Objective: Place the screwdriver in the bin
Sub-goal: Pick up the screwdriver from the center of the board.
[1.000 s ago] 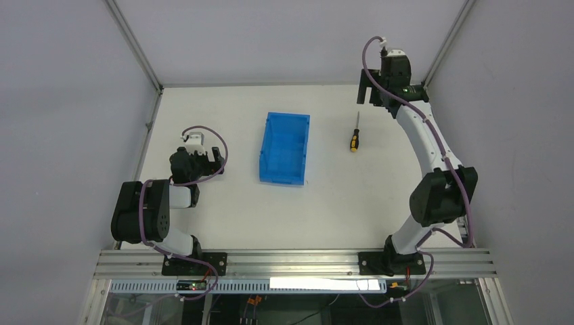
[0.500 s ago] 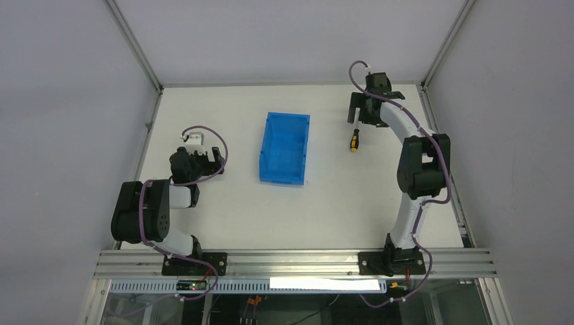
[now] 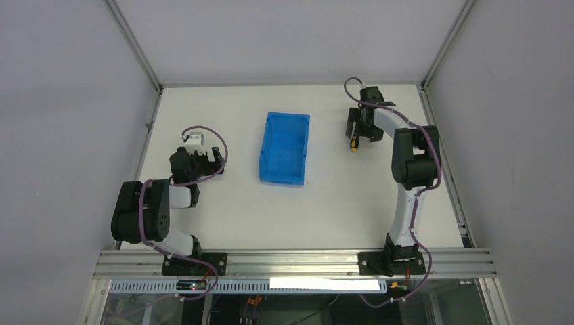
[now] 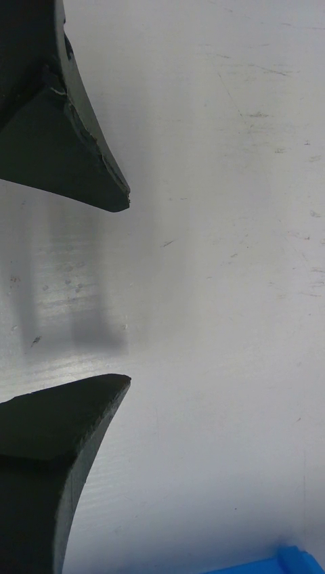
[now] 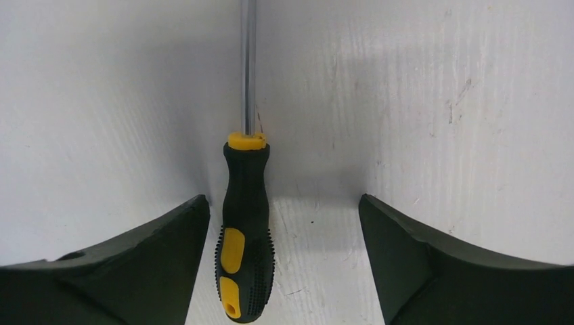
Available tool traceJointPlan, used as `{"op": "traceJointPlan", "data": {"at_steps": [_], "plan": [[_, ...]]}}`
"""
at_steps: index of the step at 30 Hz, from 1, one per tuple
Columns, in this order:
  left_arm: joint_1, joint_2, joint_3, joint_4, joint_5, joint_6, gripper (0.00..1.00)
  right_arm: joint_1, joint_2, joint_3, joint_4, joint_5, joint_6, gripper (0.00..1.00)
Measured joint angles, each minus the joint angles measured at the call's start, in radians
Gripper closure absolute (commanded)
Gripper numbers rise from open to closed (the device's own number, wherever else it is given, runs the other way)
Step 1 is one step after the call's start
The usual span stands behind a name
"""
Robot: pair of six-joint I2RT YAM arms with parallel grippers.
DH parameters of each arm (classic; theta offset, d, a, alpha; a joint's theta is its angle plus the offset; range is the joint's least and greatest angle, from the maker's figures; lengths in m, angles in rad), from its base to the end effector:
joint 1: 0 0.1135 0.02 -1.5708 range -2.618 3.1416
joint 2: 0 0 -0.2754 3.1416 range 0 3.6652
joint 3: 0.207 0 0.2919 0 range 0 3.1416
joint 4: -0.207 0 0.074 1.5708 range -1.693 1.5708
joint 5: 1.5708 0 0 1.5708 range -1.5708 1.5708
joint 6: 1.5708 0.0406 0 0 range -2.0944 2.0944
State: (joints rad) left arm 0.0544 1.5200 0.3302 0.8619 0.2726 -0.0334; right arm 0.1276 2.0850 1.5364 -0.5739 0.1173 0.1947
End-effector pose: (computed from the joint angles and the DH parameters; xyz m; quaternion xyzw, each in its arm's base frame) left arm 0.2752 0.0040 0.1092 0.0437 0.8082 -0.1044 0.5779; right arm 0.4767 0.0564 0.1525 0.0457 0.9723 -0.0208 0.2282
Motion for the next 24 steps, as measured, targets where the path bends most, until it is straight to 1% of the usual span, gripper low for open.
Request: {"op": "traceJointPlan", "data": {"at_steps": [1, 2, 3, 6, 11, 12, 16, 21, 24], "plan": [[0.0, 0.0, 0.0, 0.0, 0.0, 0.0, 0.01, -0.001, 0.0, 0.0, 0.005, -0.003, 0.003, 0.22], [0.0, 0.0, 0.0, 0.0, 0.0, 0.0, 0.01, -0.001, 0.003, 0.0, 0.009, -0.002, 0.004, 0.27], [0.0, 0.0, 0.0, 0.0, 0.0, 0.0, 0.01, -0.003, 0.003, 0.0, 0.01, -0.002, 0.005, 0.37], [0.0, 0.0, 0.0, 0.0, 0.0, 0.0, 0.01, -0.007, 0.003, 0.0, 0.015, -0.004, 0.008, 0.56], [0.0, 0.0, 0.0, 0.0, 0.0, 0.0, 0.01, -0.013, 0.003, -0.002, 0.02, -0.01, 0.017, 0.82], [0.0, 0.0, 0.0, 0.0, 0.0, 0.0, 0.01, -0.013, 0.003, -0.002, 0.021, -0.01, 0.018, 0.85], [0.0, 0.0, 0.0, 0.0, 0.0, 0.0, 0.01, -0.013, 0.0, -0.004, 0.022, -0.012, 0.018, 0.92], [0.0, 0.0, 0.0, 0.0, 0.0, 0.0, 0.01, -0.012, -0.019, -0.008, -0.007, -0.013, 0.017, 0.94], [0.0, 0.0, 0.0, 0.0, 0.0, 0.0, 0.01, -0.012, -0.051, -0.008, -0.031, -0.013, 0.016, 0.97]]}}
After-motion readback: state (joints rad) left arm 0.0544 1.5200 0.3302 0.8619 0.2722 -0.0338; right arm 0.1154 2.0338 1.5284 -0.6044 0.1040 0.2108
